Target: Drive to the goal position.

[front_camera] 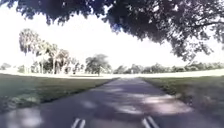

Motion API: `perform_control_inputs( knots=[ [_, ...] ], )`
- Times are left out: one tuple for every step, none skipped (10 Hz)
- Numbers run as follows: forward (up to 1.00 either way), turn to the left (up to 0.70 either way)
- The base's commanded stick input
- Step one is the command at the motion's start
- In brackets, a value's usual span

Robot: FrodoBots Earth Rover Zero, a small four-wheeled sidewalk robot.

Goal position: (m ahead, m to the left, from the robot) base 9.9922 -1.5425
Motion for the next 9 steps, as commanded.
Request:
perform_control_inputs(
  knots=[
    [0.85, 0.00],
    [0.85, 0.00],
    [0.85, 0.00],
    [0.85, 0.00],
    [0.85, 0.00],
    [0.85, 0.00],
    [0.85, 0.00],
    [0.85, 0.00],
    [0.85, 0.00]
  ],
)
